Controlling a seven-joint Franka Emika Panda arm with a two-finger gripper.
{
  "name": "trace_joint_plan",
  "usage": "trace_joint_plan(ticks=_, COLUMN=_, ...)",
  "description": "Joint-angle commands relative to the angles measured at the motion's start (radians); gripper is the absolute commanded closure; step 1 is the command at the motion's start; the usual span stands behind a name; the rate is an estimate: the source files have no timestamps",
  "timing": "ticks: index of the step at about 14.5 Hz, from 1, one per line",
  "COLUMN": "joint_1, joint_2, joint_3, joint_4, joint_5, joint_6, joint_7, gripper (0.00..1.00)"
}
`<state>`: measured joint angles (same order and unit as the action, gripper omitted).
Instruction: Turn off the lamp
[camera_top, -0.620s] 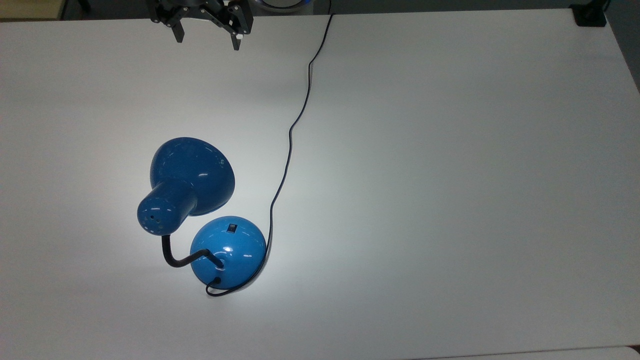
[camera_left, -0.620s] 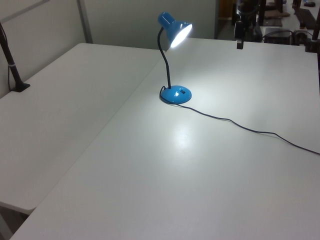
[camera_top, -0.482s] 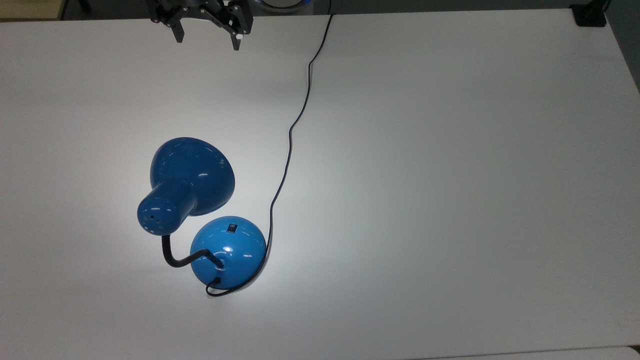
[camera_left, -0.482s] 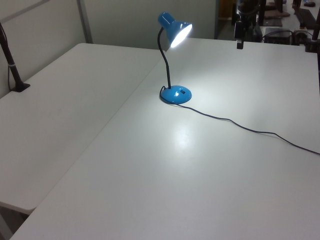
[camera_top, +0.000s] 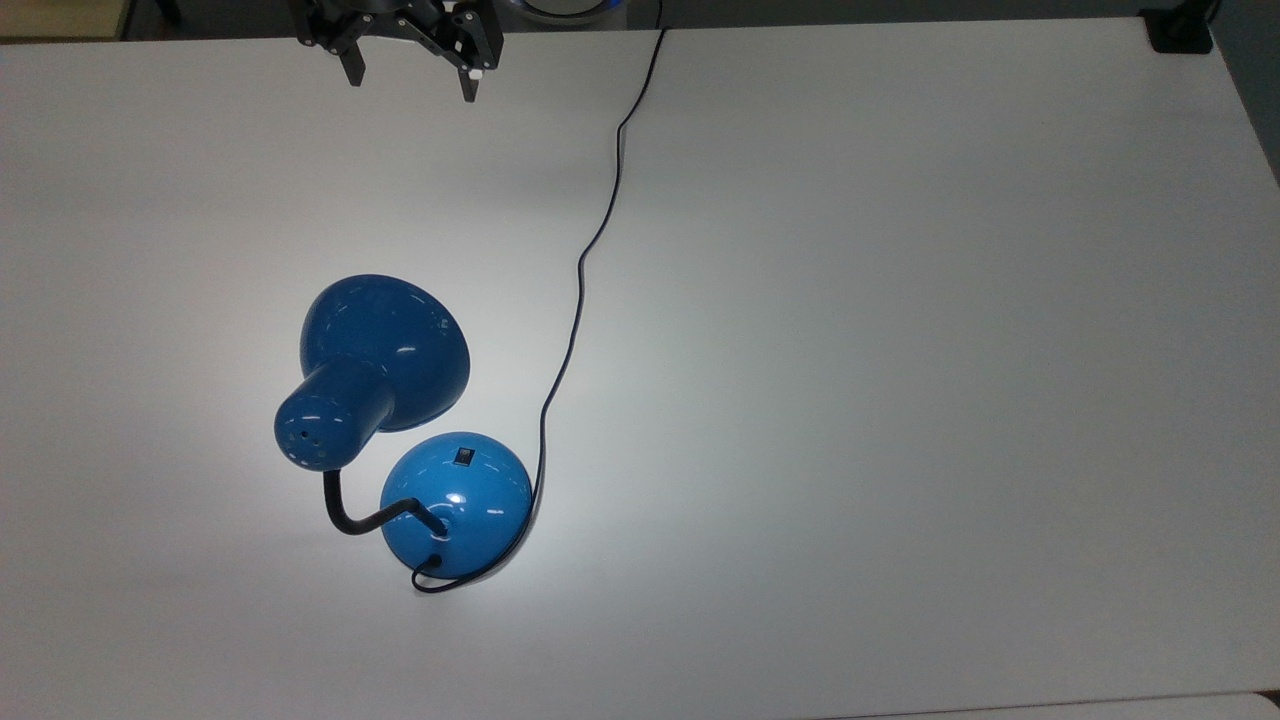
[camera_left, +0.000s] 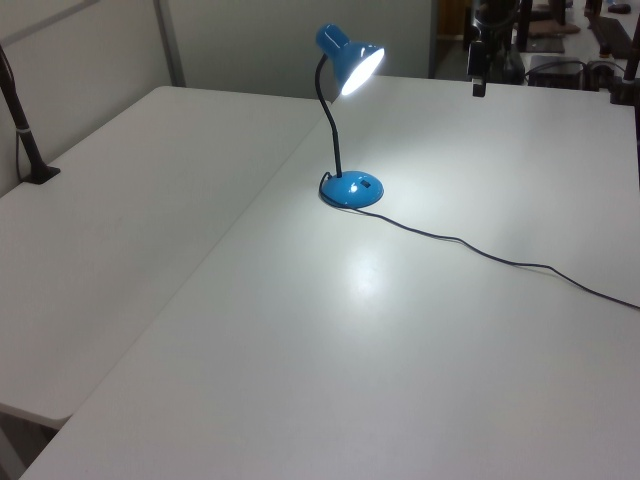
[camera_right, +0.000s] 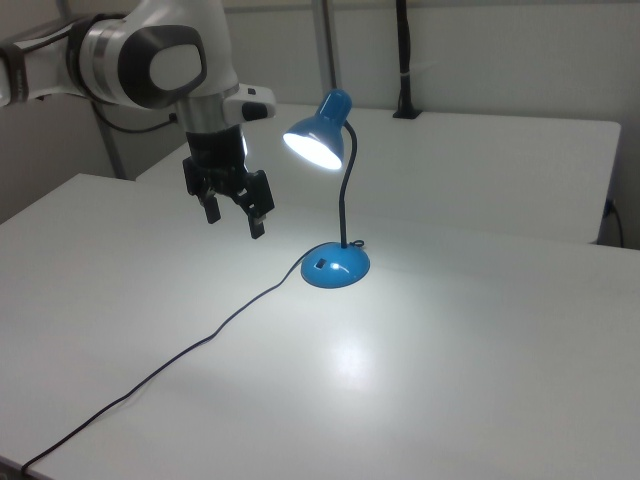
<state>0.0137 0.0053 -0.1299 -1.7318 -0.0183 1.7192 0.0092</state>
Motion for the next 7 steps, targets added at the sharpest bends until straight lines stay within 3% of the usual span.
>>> trace_joint_plan(ticks=1, joint_1=0.005, joint_2=0.005, joint_3=-0.014, joint_4=0.0, joint_5=-0.009, joint_6=0.011, joint_7=-0.017, gripper=0.3)
trace_joint_plan(ticks=3, joint_1=0.003, joint_2=0.004, joint_3=-0.016, joint_4=-0.003, joint_5=-0.006, joint_6=0.01, joint_7=-0.089, gripper=0.82)
trace_joint_plan(ticks=4, joint_1=0.003, joint_2=0.005, joint_3=-0.016, joint_4=-0.005, joint_5=-0.006, joint_6=0.013, joint_7=-0.104, gripper=0.92)
trace_joint_plan(ticks=7, joint_1=0.003, joint_2=0.033, joint_3=-0.016, joint_4=-0.011, joint_5=-0.002, joint_6=0.08, joint_7=-0.106, gripper=0.98)
